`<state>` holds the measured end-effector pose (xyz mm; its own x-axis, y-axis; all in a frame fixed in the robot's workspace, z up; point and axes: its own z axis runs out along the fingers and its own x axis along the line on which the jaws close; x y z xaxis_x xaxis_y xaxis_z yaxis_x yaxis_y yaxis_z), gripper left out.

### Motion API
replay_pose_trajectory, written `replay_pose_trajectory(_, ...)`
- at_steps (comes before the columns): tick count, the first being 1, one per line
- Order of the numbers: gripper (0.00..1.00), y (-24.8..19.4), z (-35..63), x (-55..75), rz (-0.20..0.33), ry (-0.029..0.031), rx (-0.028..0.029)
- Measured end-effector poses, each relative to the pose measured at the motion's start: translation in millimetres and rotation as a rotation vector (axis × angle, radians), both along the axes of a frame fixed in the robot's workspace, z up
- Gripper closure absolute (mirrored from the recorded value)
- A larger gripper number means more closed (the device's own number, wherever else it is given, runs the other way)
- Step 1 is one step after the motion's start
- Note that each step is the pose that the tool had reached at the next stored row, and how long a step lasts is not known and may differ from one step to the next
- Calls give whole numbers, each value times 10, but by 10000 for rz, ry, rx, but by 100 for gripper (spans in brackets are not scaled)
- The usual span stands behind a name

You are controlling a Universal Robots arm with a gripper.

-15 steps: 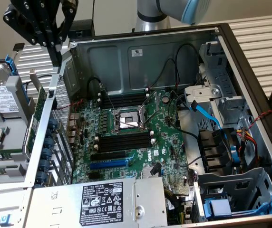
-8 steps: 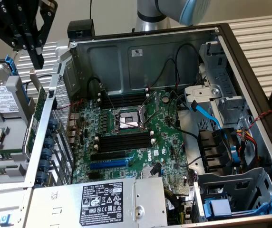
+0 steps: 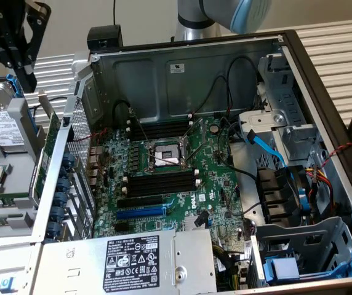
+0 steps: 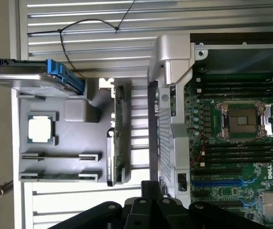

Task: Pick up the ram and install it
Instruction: 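Reach for the ram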

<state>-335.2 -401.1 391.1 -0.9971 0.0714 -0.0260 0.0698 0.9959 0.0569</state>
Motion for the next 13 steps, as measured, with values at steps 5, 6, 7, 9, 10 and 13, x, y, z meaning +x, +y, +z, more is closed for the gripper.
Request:
replay_pose_trajectory(5, 90, -2, -5, -226, 1, -1, 0)
replay_pose_trajectory(6, 90, -2, -6, -271, 0, -1, 0)
replay_pose_trajectory(7, 90, -2, -7, -316, 0, 0, 0)
replay_pose_trajectory(9, 90, -2, -9, -410, -1, 0, 0)
replay_pose_trajectory(10, 90, -2, -10, -455, 0, 0, 0)
replay_pose_trajectory(13, 90, -3, -13, -591, 0, -1, 0)
